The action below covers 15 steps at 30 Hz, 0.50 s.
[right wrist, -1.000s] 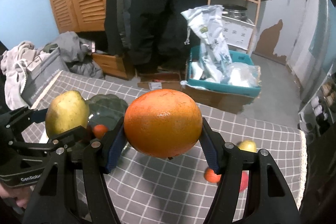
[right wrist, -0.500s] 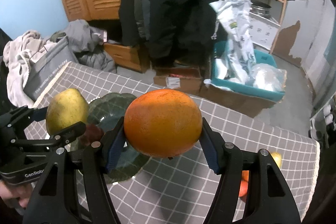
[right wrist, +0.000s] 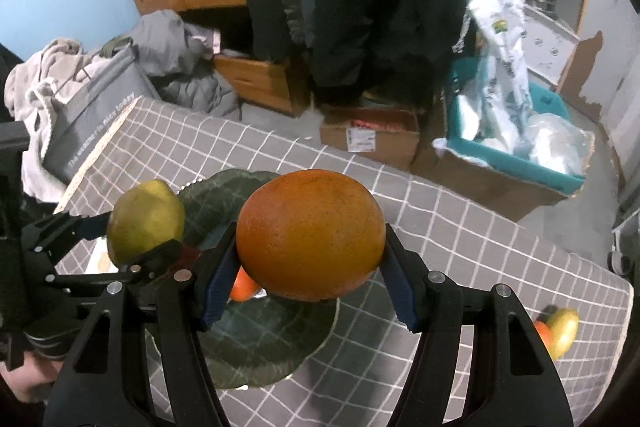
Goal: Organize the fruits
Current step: 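Lower the pear and orange into the bowl and open both tools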
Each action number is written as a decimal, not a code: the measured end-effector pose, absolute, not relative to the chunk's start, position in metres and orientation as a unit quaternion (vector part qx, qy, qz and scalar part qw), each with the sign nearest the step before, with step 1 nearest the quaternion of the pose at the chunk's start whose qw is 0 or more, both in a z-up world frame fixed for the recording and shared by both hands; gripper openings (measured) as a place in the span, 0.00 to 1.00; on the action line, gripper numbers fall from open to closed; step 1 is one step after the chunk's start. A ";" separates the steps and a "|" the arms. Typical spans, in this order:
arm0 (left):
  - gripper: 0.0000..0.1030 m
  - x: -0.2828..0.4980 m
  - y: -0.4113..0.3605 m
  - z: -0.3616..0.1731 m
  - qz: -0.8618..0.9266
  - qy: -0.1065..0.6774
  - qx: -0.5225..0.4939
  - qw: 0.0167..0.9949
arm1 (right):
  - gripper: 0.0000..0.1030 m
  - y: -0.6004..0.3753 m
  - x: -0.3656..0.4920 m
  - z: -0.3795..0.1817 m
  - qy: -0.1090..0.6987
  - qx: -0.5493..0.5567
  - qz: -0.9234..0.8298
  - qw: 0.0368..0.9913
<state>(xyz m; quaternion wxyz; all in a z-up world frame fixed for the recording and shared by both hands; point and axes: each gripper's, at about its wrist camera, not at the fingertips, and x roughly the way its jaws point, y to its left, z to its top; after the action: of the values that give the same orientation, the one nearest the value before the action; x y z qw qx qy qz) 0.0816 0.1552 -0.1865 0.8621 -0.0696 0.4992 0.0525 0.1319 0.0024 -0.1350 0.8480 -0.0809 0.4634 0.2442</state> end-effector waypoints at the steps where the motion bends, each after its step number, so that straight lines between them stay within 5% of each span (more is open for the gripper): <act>1: 0.68 0.083 0.156 -0.189 0.053 0.501 -0.069 0.861 | 0.64 0.005 0.133 -0.138 0.465 -0.086 0.245 0.846; 15: 0.68 0.096 0.157 -0.211 0.052 0.522 -0.069 0.849 | 0.64 0.018 0.146 -0.163 0.491 -0.087 0.252 0.830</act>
<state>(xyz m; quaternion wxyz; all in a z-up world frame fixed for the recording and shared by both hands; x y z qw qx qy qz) 0.0959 0.1573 -0.2111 0.8486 -0.0685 0.5220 0.0521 0.1462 0.0183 -0.1633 0.8296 -0.0867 0.4906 0.2523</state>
